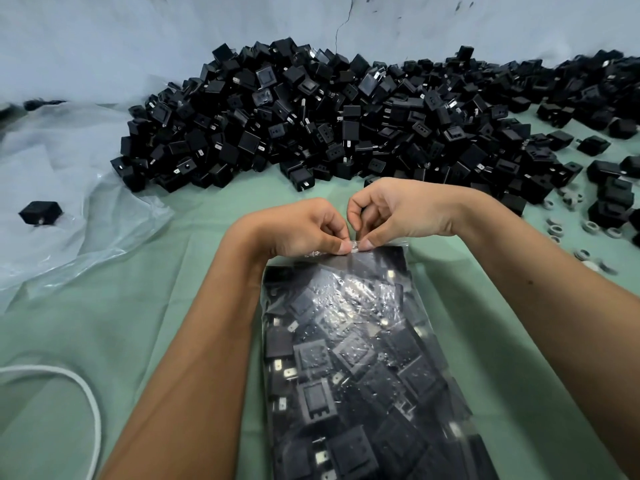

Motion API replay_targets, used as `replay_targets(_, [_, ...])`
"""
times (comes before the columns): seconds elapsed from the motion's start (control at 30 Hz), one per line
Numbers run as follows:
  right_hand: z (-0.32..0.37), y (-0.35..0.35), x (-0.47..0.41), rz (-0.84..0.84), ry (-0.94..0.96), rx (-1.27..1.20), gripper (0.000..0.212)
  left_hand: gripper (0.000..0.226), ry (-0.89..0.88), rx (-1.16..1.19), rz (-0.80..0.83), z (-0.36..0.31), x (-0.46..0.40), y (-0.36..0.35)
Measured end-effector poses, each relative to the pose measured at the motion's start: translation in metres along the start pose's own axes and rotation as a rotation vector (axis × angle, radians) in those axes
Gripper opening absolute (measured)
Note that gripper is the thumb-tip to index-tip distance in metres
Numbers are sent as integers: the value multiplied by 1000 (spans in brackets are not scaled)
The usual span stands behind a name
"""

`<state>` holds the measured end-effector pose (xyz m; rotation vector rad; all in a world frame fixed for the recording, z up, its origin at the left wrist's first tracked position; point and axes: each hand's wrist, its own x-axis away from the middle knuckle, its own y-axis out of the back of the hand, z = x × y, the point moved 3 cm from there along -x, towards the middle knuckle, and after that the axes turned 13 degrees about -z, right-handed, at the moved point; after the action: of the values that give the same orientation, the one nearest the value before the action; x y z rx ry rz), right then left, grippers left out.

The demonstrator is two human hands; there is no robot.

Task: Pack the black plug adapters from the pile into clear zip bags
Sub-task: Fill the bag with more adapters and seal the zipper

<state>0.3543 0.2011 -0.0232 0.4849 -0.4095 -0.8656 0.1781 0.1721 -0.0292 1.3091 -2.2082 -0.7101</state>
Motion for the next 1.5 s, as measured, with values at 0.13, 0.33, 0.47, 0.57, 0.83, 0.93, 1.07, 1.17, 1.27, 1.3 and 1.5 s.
replay_targets(0.13, [1, -1, 1, 0, 11, -4, 27, 10, 45, 2, -14, 1, 1, 3])
replay_targets(0.33, [5, -4, -1, 13, -40, 86, 21, 12, 84, -44, 25, 8, 4, 11])
replay_targets(0.47, [9, -11, -6, -15, -20, 97, 20, 11, 29, -6, 33, 7, 5, 9])
replay_targets(0.57, [10, -12, -4, -39, 14, 62, 23, 13, 12, -9, 27, 7, 5, 9])
replay_targets(0.83, [5, -9, 1, -61, 36, -10, 27, 11, 59, 15, -5, 11, 6, 14])
replay_targets(0.93, [4, -10, 0, -74, 21, 7, 25, 6, 77, 17, 31, 16, 8, 19])
replay_targets(1.07, [8, -16, -4, -64, -7, 35, 21, 9, 57, 15, 48, 16, 9, 16])
replay_targets(1.17, [11, -22, -7, -60, -10, -7, 23, 12, 38, 9, 25, 15, 9, 15])
replay_targets(1.27, [14, -23, -7, -63, 11, -20, 25, 12, 30, 24, -4, 15, 9, 15])
replay_targets(1.3, [14, -23, -7, -63, 18, -24, 26, 12, 30, 28, -11, 15, 9, 15])
replay_targets(1.5, [13, -21, -7, -73, 36, -14, 34, 7, 108, 8, 0, 22, 13, 26])
